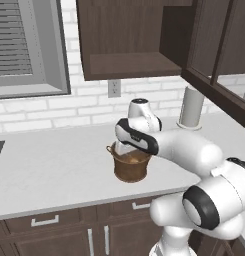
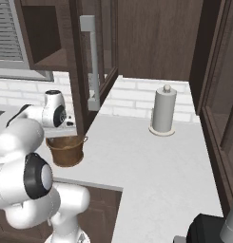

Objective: Open the cabinet, pick up the bread from the cabinet and place it in the basket. Then move the basket to the dining counter.

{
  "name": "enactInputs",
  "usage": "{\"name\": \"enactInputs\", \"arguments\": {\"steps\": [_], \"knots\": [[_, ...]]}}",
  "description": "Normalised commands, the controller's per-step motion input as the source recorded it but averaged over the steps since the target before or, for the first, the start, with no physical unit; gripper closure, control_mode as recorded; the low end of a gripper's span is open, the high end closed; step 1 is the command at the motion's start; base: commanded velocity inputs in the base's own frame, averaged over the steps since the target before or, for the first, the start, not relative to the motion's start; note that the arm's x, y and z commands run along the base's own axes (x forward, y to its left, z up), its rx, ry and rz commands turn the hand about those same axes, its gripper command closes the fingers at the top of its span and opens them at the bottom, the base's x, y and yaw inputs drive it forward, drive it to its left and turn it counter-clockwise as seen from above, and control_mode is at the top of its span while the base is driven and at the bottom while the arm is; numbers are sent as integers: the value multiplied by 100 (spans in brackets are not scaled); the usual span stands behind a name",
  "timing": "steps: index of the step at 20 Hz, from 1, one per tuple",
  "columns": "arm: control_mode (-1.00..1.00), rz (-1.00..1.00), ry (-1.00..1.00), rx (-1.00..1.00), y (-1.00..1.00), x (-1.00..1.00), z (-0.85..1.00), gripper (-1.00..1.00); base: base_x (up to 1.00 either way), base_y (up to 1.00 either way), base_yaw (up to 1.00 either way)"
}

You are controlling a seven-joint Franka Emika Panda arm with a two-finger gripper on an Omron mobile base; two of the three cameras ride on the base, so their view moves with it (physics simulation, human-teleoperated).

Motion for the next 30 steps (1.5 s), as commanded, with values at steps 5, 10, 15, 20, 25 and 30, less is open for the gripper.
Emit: {"name": "enactInputs", "arguments": {"steps": [5,10,15,20,25,30], "knots": [[-100,-1,-4,0,-16,-33,21,-100,0,0,0],[-100,-14,-7,0,-13,-69,34,-100,0,0,0],[-100,-21,-12,0,-17,-63,30,-100,0,0,0],[-100,-16,-20,2,-28,-9,15,-100,0,0,0],[-100,-5,-8,16,-49,23,12,-100,0,0,0],[-100,-1,1,17,-33,22,6,-100,0,0,0]]}}
